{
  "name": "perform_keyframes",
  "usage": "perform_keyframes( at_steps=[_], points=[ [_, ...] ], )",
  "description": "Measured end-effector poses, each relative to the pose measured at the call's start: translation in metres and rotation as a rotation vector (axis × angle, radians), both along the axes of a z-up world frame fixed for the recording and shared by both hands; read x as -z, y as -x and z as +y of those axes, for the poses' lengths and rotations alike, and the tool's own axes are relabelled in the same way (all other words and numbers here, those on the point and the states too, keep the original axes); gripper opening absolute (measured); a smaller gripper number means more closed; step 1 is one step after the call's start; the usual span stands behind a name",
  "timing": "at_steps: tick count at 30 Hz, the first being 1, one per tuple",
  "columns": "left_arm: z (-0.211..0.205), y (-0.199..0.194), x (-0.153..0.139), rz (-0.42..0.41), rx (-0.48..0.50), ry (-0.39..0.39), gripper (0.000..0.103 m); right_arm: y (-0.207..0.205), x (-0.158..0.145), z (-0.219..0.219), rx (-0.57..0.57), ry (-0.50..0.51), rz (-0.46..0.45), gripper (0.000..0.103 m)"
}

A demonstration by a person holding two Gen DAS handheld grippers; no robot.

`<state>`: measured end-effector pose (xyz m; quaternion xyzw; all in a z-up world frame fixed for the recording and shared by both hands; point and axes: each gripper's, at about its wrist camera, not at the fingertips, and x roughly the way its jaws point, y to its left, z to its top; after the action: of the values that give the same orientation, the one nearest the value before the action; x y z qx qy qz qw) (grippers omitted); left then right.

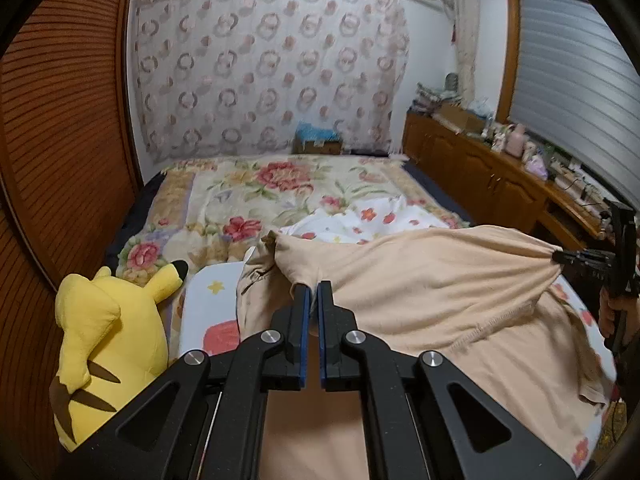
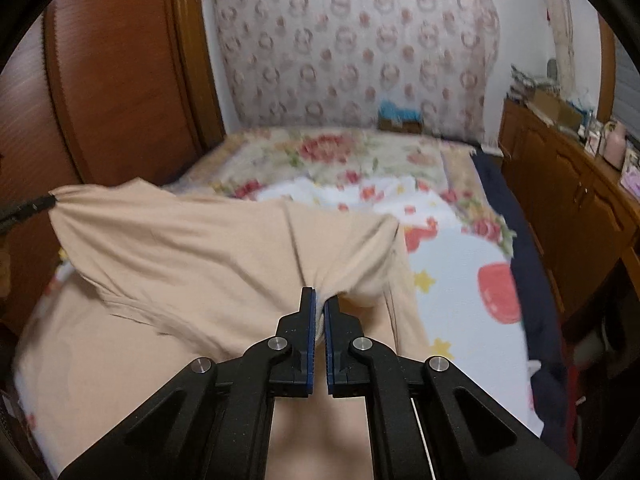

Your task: Fold small clothes

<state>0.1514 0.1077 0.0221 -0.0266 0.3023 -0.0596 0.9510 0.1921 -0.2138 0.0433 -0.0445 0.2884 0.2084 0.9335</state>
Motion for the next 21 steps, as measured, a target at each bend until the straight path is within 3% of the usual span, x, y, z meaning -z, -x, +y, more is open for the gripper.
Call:
perform_keyframes(
  at_steps=[6,12,21],
  points=[
    [0.002,0.057,-0.012,-0.056,0.006,0.029,0.004,0.057,-0.021,-0.026,-0.048,-0.047,-0.071,0.004],
    [0.008,0.114,-0.012,-0.081,-0.003,0.034,0.004,0.111,-0.012,-0.056,-0.099,-0.054,-0.063,0.004],
    [0.013,0.168,0.028,0.020,-0.029,0.030,0.004,0.165,0.009,-0.083,-0.140,-0.030,0.018,0.004]
  ],
)
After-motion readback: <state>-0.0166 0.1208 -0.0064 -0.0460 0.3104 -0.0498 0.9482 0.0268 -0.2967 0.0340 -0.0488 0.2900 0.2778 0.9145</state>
